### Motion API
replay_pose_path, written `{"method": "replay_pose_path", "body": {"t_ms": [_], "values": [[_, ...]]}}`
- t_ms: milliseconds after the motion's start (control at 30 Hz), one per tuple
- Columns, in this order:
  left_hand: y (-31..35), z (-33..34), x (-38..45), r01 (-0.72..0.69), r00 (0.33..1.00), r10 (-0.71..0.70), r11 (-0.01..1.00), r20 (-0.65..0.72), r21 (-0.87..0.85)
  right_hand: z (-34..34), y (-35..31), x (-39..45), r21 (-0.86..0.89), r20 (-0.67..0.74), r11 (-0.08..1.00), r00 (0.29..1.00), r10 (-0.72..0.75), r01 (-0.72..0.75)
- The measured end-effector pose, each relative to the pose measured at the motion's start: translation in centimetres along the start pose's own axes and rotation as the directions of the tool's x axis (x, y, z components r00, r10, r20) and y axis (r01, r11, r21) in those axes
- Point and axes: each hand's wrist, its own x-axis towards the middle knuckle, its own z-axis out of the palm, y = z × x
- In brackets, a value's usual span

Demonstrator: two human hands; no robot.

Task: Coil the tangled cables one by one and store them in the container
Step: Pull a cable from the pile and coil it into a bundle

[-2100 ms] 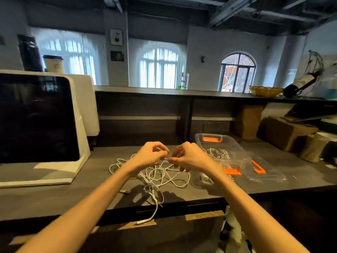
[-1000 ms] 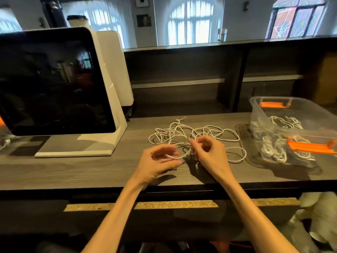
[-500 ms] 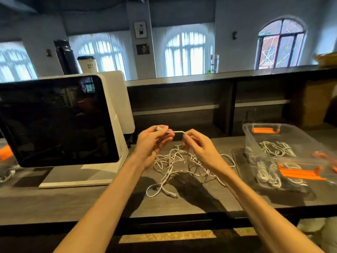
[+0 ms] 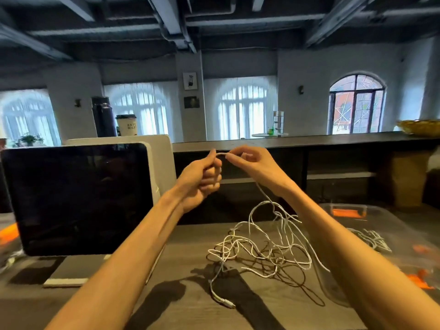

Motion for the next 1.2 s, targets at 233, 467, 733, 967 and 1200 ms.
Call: {"method": "replay_pose_path", "body": {"t_ms": [233, 467, 733, 967, 1200], "values": [[0.1, 0.1, 0.6, -0.180, 0.923, 0.154, 0.983, -0.352, -0.042, 1.4, 1.5, -2.6, -0.120, -0.056, 0.989, 0.995, 0.081, -0.087], [-0.4, 1.0, -0.2, -0.118, 0.899, 0.095, 0.993, -0.428, -0.026, 3.6, 0.3, -3.9, -0.220, -0.191, 0.975, 0.981, -0.040, -0.003], [-0.2, 2.2, -1.1, -0.181, 0.946, 0.098, 0.951, -0.309, -0.251, 4.7, -1.1, -6.1, -0.328, -0.036, 0.944, 0.998, -0.058, 0.043], [1.1, 0.3, -1.9, -0.149, 0.950, 0.164, 0.986, -0.265, 0.075, 1.9, -1.7, -7.7, -0.173, 0.092, 0.985, 0.995, 0.045, -0.028], [-0.4, 1.1, -3.0, -0.067, 0.997, 0.081, 0.853, -0.005, 0.517, 1.5, -3.6, -6.2, -0.158, 0.054, 0.982, 0.994, -0.093, 0.100]]}}
